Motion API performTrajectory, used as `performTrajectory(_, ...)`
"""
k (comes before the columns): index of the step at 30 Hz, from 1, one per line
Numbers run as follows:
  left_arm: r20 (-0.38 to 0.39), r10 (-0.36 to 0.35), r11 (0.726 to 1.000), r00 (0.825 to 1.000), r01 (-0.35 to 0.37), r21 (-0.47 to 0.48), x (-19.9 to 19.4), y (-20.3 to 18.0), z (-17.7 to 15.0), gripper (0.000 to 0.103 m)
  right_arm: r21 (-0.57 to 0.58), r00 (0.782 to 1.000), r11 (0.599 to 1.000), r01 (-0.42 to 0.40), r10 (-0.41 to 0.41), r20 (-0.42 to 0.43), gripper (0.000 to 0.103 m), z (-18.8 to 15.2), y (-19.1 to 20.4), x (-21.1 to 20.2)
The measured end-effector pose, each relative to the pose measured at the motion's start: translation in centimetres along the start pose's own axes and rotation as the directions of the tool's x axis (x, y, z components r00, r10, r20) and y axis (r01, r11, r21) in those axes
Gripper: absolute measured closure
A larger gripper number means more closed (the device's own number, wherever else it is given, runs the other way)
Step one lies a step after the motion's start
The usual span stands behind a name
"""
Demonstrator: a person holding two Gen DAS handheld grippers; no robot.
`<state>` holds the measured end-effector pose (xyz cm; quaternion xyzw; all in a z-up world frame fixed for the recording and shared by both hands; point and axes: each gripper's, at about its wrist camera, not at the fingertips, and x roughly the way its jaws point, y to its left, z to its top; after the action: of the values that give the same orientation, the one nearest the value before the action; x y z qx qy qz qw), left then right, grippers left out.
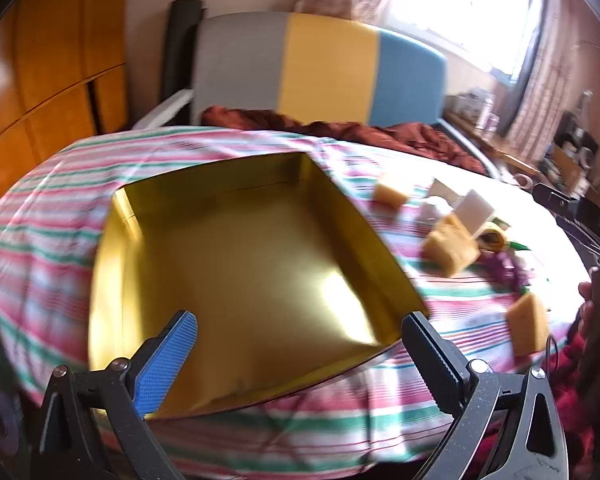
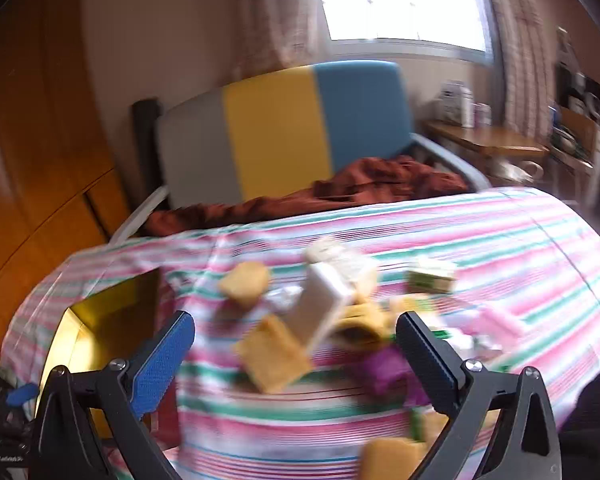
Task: Organize objects
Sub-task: 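Grasp the yellow sponge with the left gripper while the right gripper approaches the items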
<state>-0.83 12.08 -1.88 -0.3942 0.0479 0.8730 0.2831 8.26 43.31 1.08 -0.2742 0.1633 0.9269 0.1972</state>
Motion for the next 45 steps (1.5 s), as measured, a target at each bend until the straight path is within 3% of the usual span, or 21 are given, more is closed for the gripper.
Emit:
performTrajectory(5,0.002,-0.100,0.994,0.995,0.099,0.053,0.7,-2.9,1.2,0.000,0.142,0.994,0.984,0.110,-0.108,-0.016,0.000,0.9,-7.6,-0.5)
performTrajectory(10,0.001,-0.116,0.980,0.993,0.115,0.160,2.1,-6.7,2.5,0.000,0.271,0.990,0.952,0.139,-0.134,-0.037,0.000,0.2,-12.1,-0.2)
performTrajectory(13,-0.042,-0.147,0.965,0.988,0.153,0.212,3.3,-8.9,3.3,0.000,0.320,0.992,0.939,0.128,-0.122,-0.041,0.000,-0.5,-13.3,0.1)
performTrajectory(25,-0.201,-0.080,0.889,0.976,0.161,0.429,12.2,-17.8,6.1,0.000,0.426,0.999,0.904,0.041,-0.034,-0.025,0.000,-1.0,-15.0,0.3)
performTrajectory(33,-0.270,-0.020,0.852,0.963,0.157,0.499,17.8,-20.3,6.4,0.000,0.436,0.999,0.900,0.009,0.012,-0.046,0.000,-1.1,-15.1,1.1)
performTrajectory(38,-0.299,0.007,0.846,0.954,0.154,0.510,20.3,-20.5,6.1,0.001,0.526,0.999,0.851,0.000,0.024,-0.038,0.000,-1.6,-17.0,1.0)
performTrajectory(39,-0.308,0.003,0.849,0.951,0.160,0.504,20.6,-20.4,6.0,0.005,0.544,0.999,0.839,-0.001,0.028,-0.042,0.000,-1.7,-17.3,1.0)
performTrajectory(40,-0.317,-0.002,0.852,0.948,0.168,0.496,20.9,-20.3,5.9,0.017,0.560,0.999,0.828,-0.001,0.029,-0.040,0.000,-1.8,-17.6,1.0)
performTrajectory(42,-0.345,-0.019,0.860,0.939,0.191,0.474,21.4,-20.1,5.7,0.031,0.585,0.999,0.811,0.010,0.015,-0.038,0.000,-2.0,-18.1,0.9)
performTrajectory(45,-0.334,-0.046,0.877,0.941,0.199,0.437,21.1,-19.6,5.5,0.034,0.610,0.998,0.793,0.019,0.020,-0.057,0.000,-2.2,-18.6,1.3)
